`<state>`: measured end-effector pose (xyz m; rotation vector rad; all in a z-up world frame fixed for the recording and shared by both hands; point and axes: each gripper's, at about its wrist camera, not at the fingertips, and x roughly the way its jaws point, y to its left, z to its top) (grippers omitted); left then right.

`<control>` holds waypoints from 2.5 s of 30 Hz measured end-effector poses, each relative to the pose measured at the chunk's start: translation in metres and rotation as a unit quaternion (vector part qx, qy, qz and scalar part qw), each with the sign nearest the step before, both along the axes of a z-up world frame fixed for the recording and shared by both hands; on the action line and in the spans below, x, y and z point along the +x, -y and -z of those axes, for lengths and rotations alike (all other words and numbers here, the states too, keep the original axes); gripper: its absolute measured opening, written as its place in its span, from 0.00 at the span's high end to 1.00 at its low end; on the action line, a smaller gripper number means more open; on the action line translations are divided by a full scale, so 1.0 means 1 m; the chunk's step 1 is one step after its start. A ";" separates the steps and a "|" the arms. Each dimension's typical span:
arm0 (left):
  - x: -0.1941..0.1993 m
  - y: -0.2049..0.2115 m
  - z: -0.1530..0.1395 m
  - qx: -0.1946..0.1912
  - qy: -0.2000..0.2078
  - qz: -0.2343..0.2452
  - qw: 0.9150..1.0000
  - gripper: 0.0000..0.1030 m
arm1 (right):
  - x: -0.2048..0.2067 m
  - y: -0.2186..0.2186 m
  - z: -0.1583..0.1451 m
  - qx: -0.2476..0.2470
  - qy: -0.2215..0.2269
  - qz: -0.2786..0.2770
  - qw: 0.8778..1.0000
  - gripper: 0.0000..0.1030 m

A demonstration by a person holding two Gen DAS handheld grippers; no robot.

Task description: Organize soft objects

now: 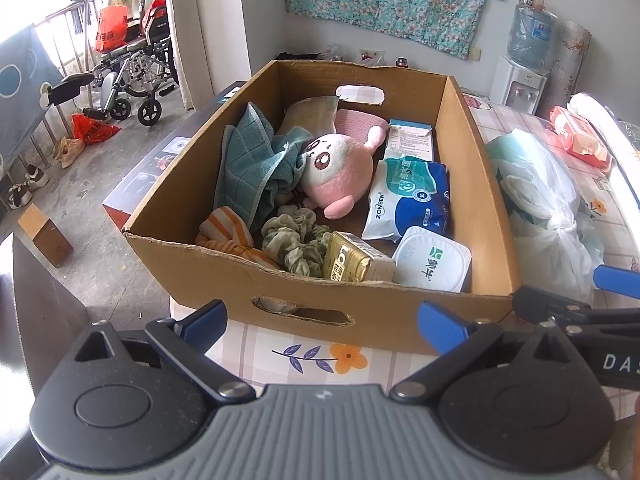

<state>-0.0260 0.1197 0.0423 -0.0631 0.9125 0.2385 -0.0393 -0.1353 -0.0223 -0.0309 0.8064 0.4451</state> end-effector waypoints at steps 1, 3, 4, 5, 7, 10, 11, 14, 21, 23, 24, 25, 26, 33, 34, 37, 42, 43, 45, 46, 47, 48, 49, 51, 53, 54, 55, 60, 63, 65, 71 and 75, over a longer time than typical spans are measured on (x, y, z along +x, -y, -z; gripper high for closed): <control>0.000 -0.001 0.000 0.000 0.000 0.000 1.000 0.01 | 0.000 -0.001 0.000 -0.001 0.000 0.000 1.000 0.01; 0.000 -0.001 0.000 0.000 0.000 -0.001 1.000 0.01 | 0.000 0.000 0.000 0.000 0.000 0.000 1.000 0.01; 0.000 -0.001 0.000 0.000 0.000 -0.001 1.000 0.01 | 0.000 0.000 0.000 0.000 0.000 0.000 1.000 0.01; -0.001 -0.001 0.001 0.000 0.000 -0.002 1.000 0.01 | 0.000 -0.001 0.000 0.000 0.000 0.000 1.000 0.01; -0.001 -0.001 0.001 0.000 -0.001 -0.002 1.000 0.01 | 0.000 -0.002 0.001 -0.001 -0.001 -0.001 1.000 0.01; -0.001 -0.002 0.001 0.000 -0.001 -0.002 1.000 0.01 | 0.000 -0.003 0.001 -0.002 -0.001 -0.001 1.000 0.01; -0.001 -0.002 0.001 0.000 -0.001 -0.002 1.000 0.01 | 0.001 -0.003 0.001 -0.002 -0.002 -0.001 1.000 0.01; -0.001 -0.002 0.001 0.000 -0.001 -0.003 1.000 0.01 | 0.001 -0.003 0.001 -0.002 -0.002 -0.001 1.000 0.01; -0.001 -0.003 0.002 -0.001 -0.002 -0.003 1.000 0.01 | 0.001 -0.004 0.004 -0.003 -0.004 0.000 1.000 0.01; -0.002 -0.002 0.003 0.000 -0.003 -0.004 1.000 0.01 | 0.001 -0.004 0.004 -0.003 -0.005 0.000 1.000 0.01; -0.002 -0.002 0.003 0.000 -0.003 -0.004 1.000 0.01 | 0.001 -0.004 0.005 -0.003 -0.006 0.000 1.000 0.01; -0.002 -0.002 0.003 0.000 -0.004 -0.004 1.000 0.01 | 0.001 -0.004 0.005 -0.003 -0.007 0.000 1.000 0.01; -0.002 -0.002 0.003 0.000 -0.003 -0.004 1.000 0.01 | 0.001 -0.004 0.005 -0.003 -0.008 0.000 1.000 0.01; -0.003 -0.003 0.004 0.000 -0.004 -0.005 1.000 0.01 | 0.001 -0.004 0.006 -0.002 -0.010 -0.001 1.000 0.01; -0.003 -0.003 0.004 0.000 -0.004 -0.005 1.000 0.01 | 0.001 -0.004 0.006 -0.001 -0.011 -0.001 1.000 0.01; -0.003 -0.003 0.004 0.000 -0.004 -0.005 1.000 0.01 | 0.002 -0.004 0.006 -0.001 -0.012 -0.001 1.000 0.01; -0.003 -0.003 0.004 0.000 -0.004 -0.005 1.000 0.02 | 0.003 -0.004 0.007 -0.001 -0.014 -0.001 1.000 0.01; -0.003 -0.003 0.004 0.000 -0.004 -0.005 1.000 0.02 | 0.003 -0.004 0.007 -0.001 -0.014 -0.001 1.000 0.01; -0.004 -0.003 0.004 0.000 -0.005 -0.006 1.000 0.02 | 0.002 -0.004 0.007 -0.001 -0.015 -0.001 1.000 0.01; -0.004 -0.003 0.005 0.000 -0.006 -0.006 1.000 0.02 | 0.002 -0.004 0.007 -0.002 -0.015 -0.001 1.000 0.01; -0.005 -0.004 0.005 0.000 -0.007 -0.007 1.000 0.02 | 0.002 -0.004 0.007 -0.002 -0.015 0.000 1.000 0.01; -0.006 -0.004 0.005 0.001 -0.007 -0.007 1.000 0.02 | 0.003 -0.004 0.008 -0.002 -0.016 0.000 1.000 0.01; -0.006 -0.004 0.006 0.001 -0.007 -0.007 1.000 0.02 | 0.003 -0.004 0.009 -0.002 -0.017 -0.001 1.000 0.01; -0.006 -0.004 0.006 0.001 -0.007 -0.007 1.000 0.02 | 0.004 -0.005 0.009 -0.001 -0.019 0.000 1.000 0.01; -0.006 -0.004 0.006 0.001 -0.007 -0.007 1.000 0.02 | 0.004 -0.005 0.009 -0.002 -0.020 0.000 1.000 0.01; -0.006 -0.004 0.005 0.001 -0.007 -0.007 1.000 0.02 | 0.004 -0.005 0.009 -0.002 -0.019 0.000 1.000 0.01; -0.006 -0.004 0.005 0.001 -0.007 -0.007 1.000 0.02 | 0.004 -0.005 0.009 -0.002 -0.020 0.000 1.000 0.01; -0.006 -0.004 0.005 0.001 -0.007 -0.007 1.000 0.02 | 0.005 -0.005 0.009 -0.001 -0.021 0.000 1.000 0.01; -0.006 -0.004 0.005 0.002 -0.007 -0.007 1.000 0.02 | 0.005 -0.005 0.009 -0.001 -0.021 0.000 1.000 0.01; -0.005 -0.004 0.005 0.002 -0.007 -0.007 1.000 0.02 | 0.005 -0.005 0.009 -0.001 -0.021 0.000 1.000 0.01; -0.007 -0.005 0.006 0.003 -0.008 -0.008 1.000 0.02 | 0.005 -0.005 0.010 -0.001 -0.021 0.000 1.000 0.01; -0.005 -0.004 0.005 0.003 -0.007 -0.008 1.000 0.02 | 0.005 -0.005 0.010 0.001 -0.023 0.000 1.000 0.01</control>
